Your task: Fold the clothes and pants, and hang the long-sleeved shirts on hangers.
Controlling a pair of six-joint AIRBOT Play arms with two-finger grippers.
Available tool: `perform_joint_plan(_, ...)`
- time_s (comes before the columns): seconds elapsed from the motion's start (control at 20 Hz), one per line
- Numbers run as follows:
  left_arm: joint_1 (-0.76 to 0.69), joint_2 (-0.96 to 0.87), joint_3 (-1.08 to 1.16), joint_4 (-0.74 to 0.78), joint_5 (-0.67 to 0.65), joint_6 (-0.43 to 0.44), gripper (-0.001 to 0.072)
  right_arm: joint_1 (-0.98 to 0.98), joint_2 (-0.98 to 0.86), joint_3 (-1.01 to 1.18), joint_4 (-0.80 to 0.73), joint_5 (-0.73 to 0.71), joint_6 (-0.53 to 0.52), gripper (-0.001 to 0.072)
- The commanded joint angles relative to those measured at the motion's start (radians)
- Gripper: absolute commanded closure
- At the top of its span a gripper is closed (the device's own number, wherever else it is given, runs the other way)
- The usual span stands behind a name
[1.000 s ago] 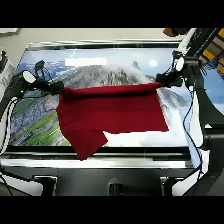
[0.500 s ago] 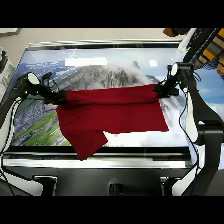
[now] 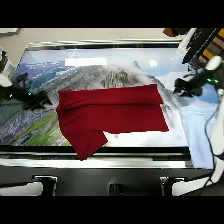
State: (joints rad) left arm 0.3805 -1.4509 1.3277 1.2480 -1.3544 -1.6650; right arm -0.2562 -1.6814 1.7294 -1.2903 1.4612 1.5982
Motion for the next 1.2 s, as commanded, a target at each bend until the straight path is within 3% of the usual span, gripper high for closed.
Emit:
perform_joint_plan(0.0,0.061,0.241,-0.346,-0.106,0.067,0.001,0.0259,-0.116,0.149,-0.31,0.24,-0.066,-0.108,0.032)
perform_joint_plan(0.2,0.052,0.449,-0.742,-0.366,0.209,0.098,0.0259,-0.107,0.272,-0.6,0.309,-0.13,-0.168,0.0327)
perform_joint_plan(0.35,0.017,0.465,-0.885,-0.442,0.262,0.149,0.0259,-0.107,0.324,-0.674,0.325,-0.13,-0.181,0.0328)
perform_joint_plan(0.9,-0.211,0.351,-0.924,-0.446,0.438,0.12,0.0263,-0.107,0.436,-0.676,0.333,-0.126,-0.173,0.033)
perform_joint_plan(0.95,-0.222,0.346,-0.924,-0.453,0.447,0.121,0.0376,-0.107,0.446,-0.676,0.334,-0.126,-0.172,0.033)
perform_joint_plan(1.0,-0.229,0.347,-0.923,-0.457,0.449,0.121,0.0557,-0.107,0.455,-0.676,0.341,-0.125,-0.172,0.0329)
perform_joint_plan(1.05,-0.23,0.348,-0.923,-0.465,0.447,0.121,0.069,-0.107,0.46,-0.675,0.345,-0.125,-0.159,0.0328)
perform_joint_plan(1.1,-0.23,0.351,-0.923,-0.467,0.444,0.122,0.0694,-0.109,0.464,-0.673,0.355,-0.125,-0.15,0.0324)
perform_joint_plan(1.15,-0.23,0.355,-0.923,-0.467,0.435,0.122,0.0694,-0.109,0.463,-0.668,0.346,-0.13,-0.149,0.0266)
